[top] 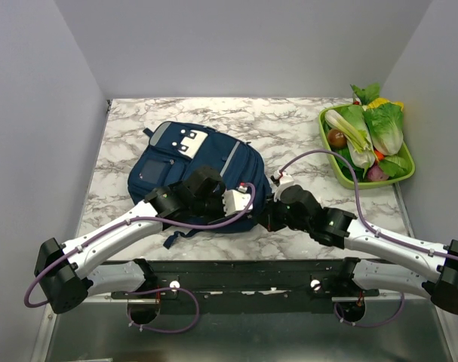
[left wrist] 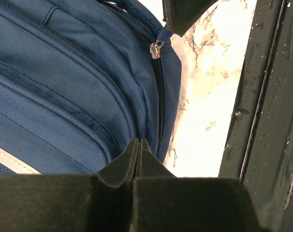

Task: Pack the student bag
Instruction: Zip the student bag at the center of the board.

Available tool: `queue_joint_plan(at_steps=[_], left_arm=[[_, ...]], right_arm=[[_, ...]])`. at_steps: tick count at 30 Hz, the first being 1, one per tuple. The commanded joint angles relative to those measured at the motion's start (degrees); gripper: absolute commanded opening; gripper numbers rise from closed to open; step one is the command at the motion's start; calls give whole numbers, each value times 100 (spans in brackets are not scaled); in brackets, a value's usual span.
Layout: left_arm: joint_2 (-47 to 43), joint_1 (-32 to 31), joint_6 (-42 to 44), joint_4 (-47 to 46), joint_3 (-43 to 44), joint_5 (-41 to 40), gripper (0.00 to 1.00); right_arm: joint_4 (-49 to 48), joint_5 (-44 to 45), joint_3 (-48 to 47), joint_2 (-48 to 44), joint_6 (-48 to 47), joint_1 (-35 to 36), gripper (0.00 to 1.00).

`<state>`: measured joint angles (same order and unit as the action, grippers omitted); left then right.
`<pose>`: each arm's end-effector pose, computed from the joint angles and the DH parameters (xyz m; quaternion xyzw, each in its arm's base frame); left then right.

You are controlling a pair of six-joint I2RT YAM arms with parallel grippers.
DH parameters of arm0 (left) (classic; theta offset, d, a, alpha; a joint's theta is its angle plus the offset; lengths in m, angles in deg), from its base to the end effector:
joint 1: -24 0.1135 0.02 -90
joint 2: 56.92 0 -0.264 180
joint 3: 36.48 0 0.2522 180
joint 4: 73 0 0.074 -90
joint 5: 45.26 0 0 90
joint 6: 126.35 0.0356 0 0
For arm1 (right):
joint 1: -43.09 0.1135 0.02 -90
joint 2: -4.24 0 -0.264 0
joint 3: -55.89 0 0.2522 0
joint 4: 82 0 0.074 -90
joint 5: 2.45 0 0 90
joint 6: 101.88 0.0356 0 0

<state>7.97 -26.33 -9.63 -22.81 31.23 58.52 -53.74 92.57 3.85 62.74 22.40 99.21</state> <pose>0.1425 -0.1851 0.2851 0.6102 0.6964 -0.1832 0.3304 0.1267 0.1831 0.2479 -0.1477 0.8729 0.3015 0.3541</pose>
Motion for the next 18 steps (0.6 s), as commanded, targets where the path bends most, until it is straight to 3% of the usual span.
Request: queue_joint_plan(at_steps=[1, 2, 3, 4, 10, 11, 14, 15, 17, 18], left_arm=[[-29, 5, -123, 110, 150, 248, 17], [-20, 5, -149, 119, 177, 204, 28], [-37, 5, -167, 24, 159, 100, 47], [-81, 5, -141, -47, 133, 46, 53], [217, -21, 105, -319, 160, -322, 70], [261, -30, 158, -390, 133, -384, 69], [350, -83, 281, -653, 45, -761, 51], [332, -100, 438, -854, -77, -876, 37], [288, -100, 544, -988, -174, -1200, 22], [288, -92, 580, -997, -209, -1298, 10]], right_arm=[[-9, -229, -74, 12, -80, -31, 1], [-26, -255, -48, 38, -71, -31, 1], [-52, -334, -30, 65, -45, -31, 1], [-88, -361, -13, 74, -10, -31, 1], [-246, -458, 110, 48, 122, -31, 1], [-290, -475, 128, 30, 140, -22, 1], [-395, -475, 198, -14, 219, -22, 1], [-396, -667, 198, -5, 219, -31, 1], [-396, -704, 198, 4, 246, -31, 1], [-396, -739, 207, -5, 254, -22, 1]])
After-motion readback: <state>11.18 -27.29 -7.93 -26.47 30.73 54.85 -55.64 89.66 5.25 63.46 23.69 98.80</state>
